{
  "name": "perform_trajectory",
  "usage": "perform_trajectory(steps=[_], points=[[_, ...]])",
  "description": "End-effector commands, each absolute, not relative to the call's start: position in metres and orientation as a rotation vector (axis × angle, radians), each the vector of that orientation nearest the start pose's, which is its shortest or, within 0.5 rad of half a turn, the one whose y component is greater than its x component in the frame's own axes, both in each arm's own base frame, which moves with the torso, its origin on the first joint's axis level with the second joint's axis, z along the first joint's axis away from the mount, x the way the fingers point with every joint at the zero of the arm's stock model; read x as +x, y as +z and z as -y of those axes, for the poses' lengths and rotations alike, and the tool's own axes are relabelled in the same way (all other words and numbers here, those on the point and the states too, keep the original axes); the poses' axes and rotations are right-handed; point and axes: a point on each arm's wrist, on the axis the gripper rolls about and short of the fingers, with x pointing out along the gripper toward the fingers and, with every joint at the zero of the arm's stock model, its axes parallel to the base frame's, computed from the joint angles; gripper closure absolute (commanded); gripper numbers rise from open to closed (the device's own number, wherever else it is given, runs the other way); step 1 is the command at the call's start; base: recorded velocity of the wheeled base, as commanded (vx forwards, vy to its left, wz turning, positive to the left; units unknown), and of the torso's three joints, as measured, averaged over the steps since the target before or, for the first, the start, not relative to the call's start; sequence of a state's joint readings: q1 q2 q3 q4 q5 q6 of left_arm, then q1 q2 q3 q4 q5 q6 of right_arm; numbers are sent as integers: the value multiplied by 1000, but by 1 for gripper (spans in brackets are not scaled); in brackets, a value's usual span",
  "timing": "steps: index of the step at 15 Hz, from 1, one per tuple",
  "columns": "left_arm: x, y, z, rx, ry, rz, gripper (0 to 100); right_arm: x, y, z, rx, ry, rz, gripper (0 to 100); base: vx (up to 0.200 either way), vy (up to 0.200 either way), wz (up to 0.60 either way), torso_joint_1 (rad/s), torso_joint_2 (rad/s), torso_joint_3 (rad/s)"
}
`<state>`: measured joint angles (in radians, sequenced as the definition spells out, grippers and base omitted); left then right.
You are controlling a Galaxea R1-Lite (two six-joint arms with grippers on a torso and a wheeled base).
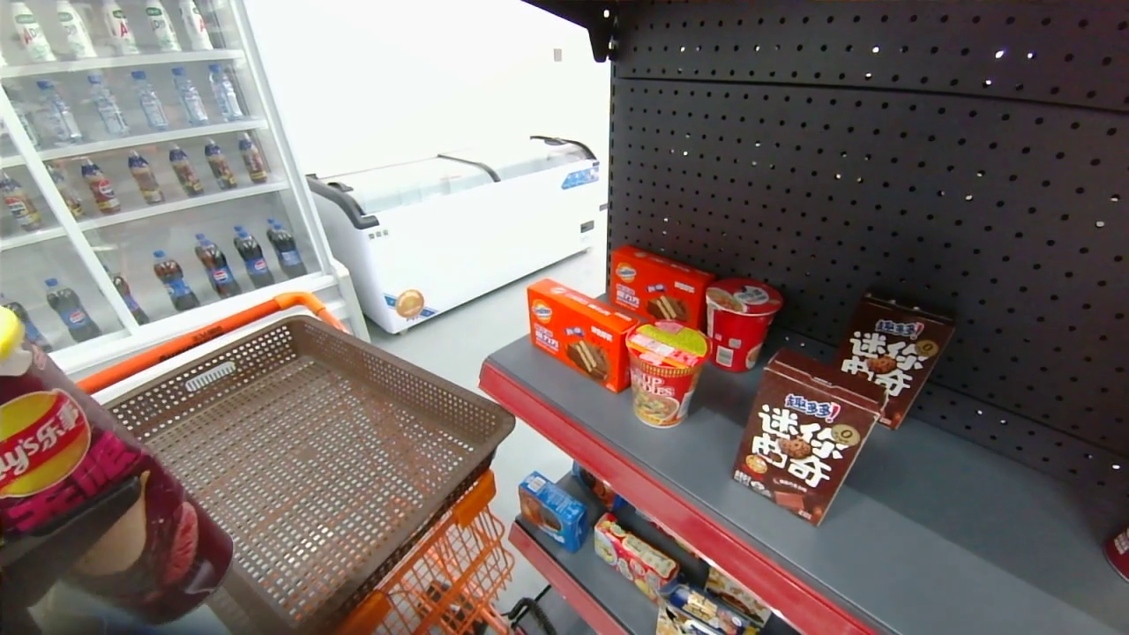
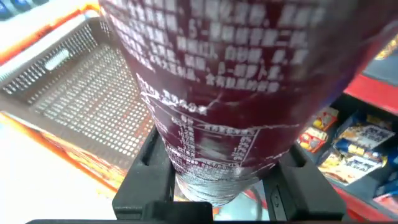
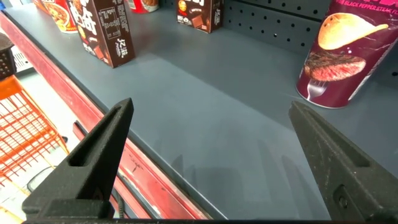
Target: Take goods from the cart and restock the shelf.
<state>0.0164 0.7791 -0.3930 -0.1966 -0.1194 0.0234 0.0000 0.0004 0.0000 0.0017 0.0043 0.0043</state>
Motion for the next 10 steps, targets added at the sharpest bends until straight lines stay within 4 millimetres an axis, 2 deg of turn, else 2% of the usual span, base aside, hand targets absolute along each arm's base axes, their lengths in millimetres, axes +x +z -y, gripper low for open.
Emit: perform_trajectory(steps=[1, 2, 3, 4, 6, 10], points=[[55, 190, 1, 28, -89, -121, 100, -23, 75, 0, 5, 8, -2, 0, 0, 0, 0, 0, 0, 0], [52, 188, 1, 27, -88, -118, 100, -23, 75, 0, 5, 8, -2, 0, 0, 0, 0, 0, 0, 0], [43, 176, 2, 24, -88, -130, 100, -23, 75, 0, 5, 8, -2, 0, 0, 0, 0, 0, 0, 0], [42, 176, 2, 24, -88, -130, 100, -23, 75, 0, 5, 8, -2, 0, 0, 0, 0, 0, 0, 0], [29, 169, 2, 17, -86, -122, 100, -23, 75, 0, 5, 8, -2, 0, 0, 0, 0, 0, 0, 0], [26, 169, 2, 4, -86, -108, 100, -23, 75, 0, 5, 8, -2, 0, 0, 0, -600, -1, 0, -1]])
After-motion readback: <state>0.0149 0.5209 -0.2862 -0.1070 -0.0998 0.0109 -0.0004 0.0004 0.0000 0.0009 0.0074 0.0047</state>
